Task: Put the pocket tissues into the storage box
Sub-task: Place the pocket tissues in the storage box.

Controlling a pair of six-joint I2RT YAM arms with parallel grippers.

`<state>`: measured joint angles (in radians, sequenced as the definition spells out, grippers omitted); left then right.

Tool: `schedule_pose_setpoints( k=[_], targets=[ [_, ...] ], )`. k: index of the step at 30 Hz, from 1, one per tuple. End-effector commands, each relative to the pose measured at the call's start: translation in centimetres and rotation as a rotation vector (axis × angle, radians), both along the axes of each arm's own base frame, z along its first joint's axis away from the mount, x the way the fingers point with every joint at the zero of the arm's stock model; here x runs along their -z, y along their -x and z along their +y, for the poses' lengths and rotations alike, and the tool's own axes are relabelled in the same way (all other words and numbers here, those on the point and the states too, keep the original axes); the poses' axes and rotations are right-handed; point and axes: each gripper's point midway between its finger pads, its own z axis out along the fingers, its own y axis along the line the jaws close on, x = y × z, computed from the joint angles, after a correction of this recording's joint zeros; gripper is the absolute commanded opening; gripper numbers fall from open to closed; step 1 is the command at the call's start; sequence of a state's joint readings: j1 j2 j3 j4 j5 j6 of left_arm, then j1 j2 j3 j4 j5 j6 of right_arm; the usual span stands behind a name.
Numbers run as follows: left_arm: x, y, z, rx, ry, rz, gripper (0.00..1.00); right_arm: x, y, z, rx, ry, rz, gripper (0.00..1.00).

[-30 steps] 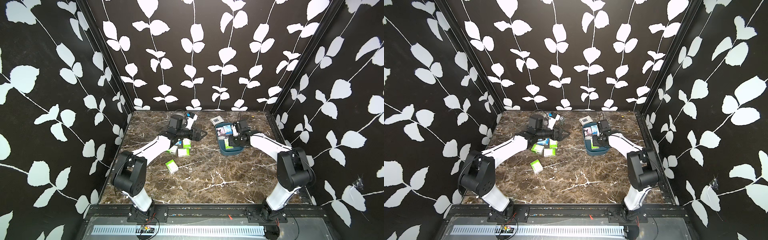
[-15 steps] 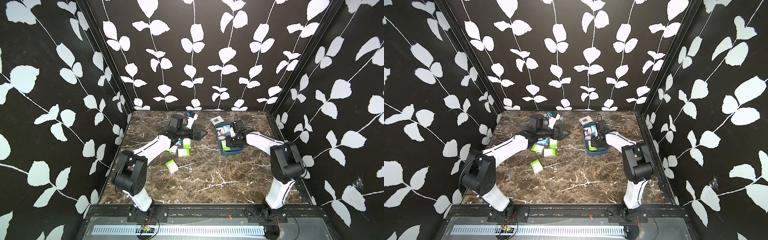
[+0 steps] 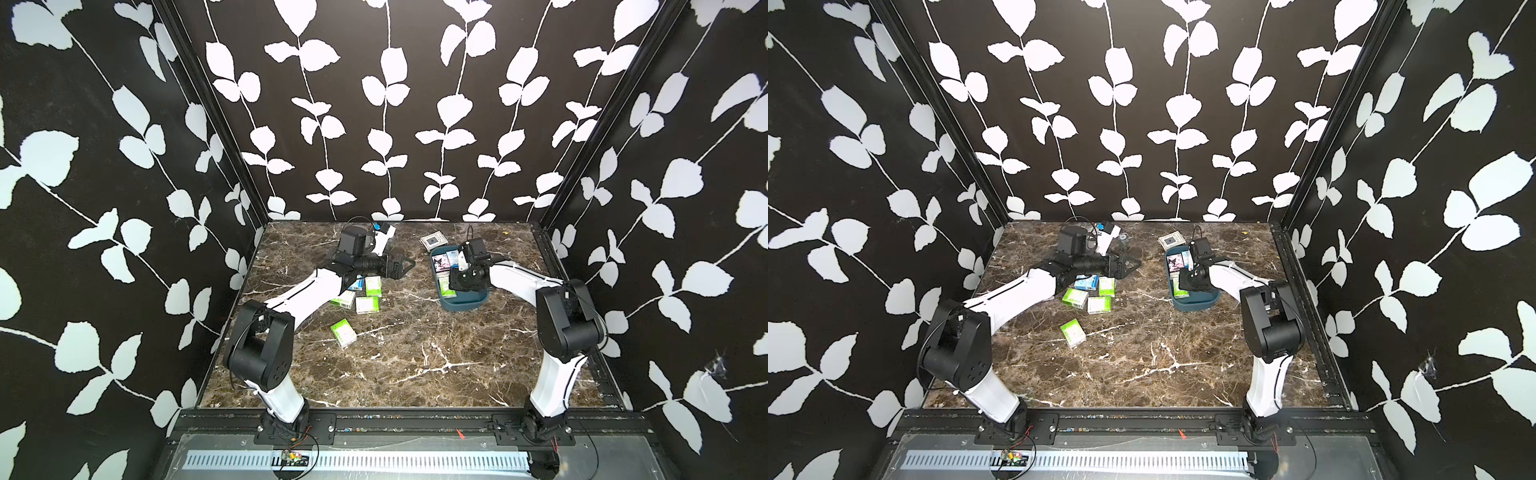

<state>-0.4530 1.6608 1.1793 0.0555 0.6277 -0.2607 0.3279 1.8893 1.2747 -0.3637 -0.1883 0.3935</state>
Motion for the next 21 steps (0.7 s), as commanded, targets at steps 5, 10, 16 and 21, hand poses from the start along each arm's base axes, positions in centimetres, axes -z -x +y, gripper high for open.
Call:
schedule_pose_setpoints(
  k=[5,10,16,21],
  targets=[
    [-1.7,-0.3,-0.5,0.017,0.018,-0.046,0.99,-0.2,-0.8,1.2,0.001,-0.02,-0.015,0.0],
    [-1.6,-0.2,-0.5,0.019,0.017,-0.047,0.99,0.4,-0.7,1.5,-0.002,-0.023,-0.001,0.0],
    [-1.5,-0.1,-0.4,0.016,0.013,-0.042,0.99,0.0,-1.4,2.0,-0.002,-0.034,-0.013,0.0],
    [-1.5,-0.1,-0.3,0.015,0.011,-0.047,0.99,0.3,-1.3,2.2,-0.005,-0.033,-0.008,0.01]
  ],
)
